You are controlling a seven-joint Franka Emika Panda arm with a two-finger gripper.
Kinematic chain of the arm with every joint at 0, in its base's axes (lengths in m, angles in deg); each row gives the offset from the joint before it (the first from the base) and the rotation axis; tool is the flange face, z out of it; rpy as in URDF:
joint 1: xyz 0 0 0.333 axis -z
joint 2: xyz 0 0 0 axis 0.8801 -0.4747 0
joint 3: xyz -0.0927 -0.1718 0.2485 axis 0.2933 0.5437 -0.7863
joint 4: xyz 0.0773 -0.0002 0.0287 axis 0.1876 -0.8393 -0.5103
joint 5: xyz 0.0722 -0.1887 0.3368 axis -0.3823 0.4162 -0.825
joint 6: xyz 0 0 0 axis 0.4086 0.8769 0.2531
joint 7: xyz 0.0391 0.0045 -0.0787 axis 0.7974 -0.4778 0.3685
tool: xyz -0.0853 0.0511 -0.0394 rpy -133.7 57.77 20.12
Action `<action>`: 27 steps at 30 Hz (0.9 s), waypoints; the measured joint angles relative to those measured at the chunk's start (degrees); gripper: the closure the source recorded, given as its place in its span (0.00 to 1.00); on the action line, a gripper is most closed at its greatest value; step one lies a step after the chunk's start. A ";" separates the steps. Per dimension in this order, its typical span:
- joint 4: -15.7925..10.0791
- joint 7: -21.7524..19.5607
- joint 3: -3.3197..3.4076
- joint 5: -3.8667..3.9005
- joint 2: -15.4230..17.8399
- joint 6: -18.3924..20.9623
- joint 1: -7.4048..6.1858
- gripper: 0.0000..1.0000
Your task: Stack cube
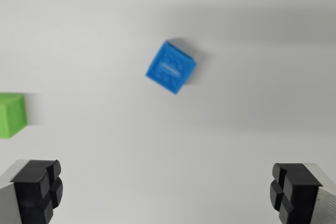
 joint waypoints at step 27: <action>-3.62 -2.85 -0.86 0.00 0.19 -3.20 -2.22 0.00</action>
